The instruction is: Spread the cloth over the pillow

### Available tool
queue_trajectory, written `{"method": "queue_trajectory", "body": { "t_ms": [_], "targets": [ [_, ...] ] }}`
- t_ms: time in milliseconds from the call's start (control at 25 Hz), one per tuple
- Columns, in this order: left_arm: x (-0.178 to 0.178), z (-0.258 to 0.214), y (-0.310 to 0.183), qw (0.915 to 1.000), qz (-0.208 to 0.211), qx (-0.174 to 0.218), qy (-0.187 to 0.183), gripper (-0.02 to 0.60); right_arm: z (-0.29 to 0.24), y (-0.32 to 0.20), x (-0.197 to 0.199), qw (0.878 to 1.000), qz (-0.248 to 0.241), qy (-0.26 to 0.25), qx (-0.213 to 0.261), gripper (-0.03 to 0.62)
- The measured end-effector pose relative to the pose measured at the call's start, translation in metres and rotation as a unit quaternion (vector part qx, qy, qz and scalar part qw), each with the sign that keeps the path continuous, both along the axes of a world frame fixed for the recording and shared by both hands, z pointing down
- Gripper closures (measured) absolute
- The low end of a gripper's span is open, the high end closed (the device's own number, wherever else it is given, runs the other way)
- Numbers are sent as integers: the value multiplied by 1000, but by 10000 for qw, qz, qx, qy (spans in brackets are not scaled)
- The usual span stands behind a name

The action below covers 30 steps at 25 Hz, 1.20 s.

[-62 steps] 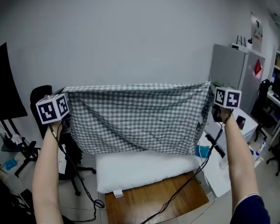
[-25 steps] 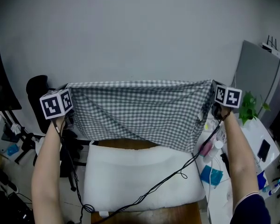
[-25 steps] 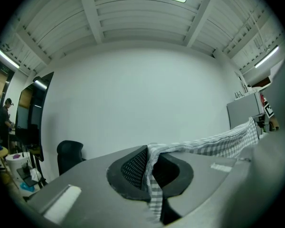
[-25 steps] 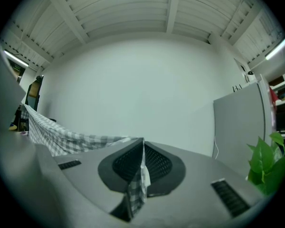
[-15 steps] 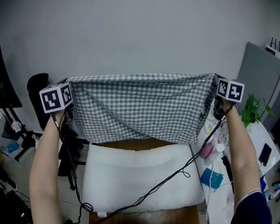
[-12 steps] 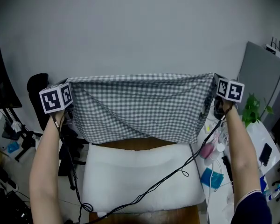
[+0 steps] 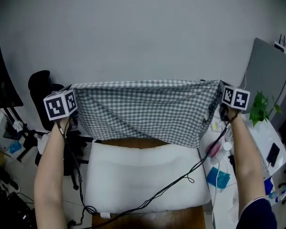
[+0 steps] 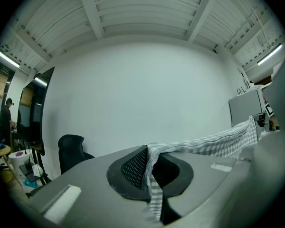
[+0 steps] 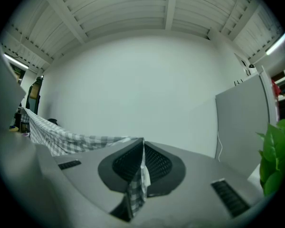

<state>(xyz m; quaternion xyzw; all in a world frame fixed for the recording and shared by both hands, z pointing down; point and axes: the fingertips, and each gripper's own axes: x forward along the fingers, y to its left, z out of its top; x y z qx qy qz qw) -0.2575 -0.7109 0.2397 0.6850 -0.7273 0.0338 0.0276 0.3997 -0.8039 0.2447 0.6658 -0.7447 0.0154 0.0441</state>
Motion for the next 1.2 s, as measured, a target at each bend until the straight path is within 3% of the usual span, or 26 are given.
{"method": "queue_trajectory", "body": {
  "t_ms": [520, 920, 1200],
  "targets": [
    [8, 52, 55, 9998, 147, -154, 7, 571, 54, 48, 8, 9993, 33, -98, -346, 574],
    [17, 91, 115, 9985, 380, -282, 275, 571, 84, 106, 16, 9989, 24, -169, -438, 574],
    [17, 130, 156, 9960, 457, -589, 489, 571, 110, 156, 19, 9983, 38, -177, -557, 574]
  ]
}}
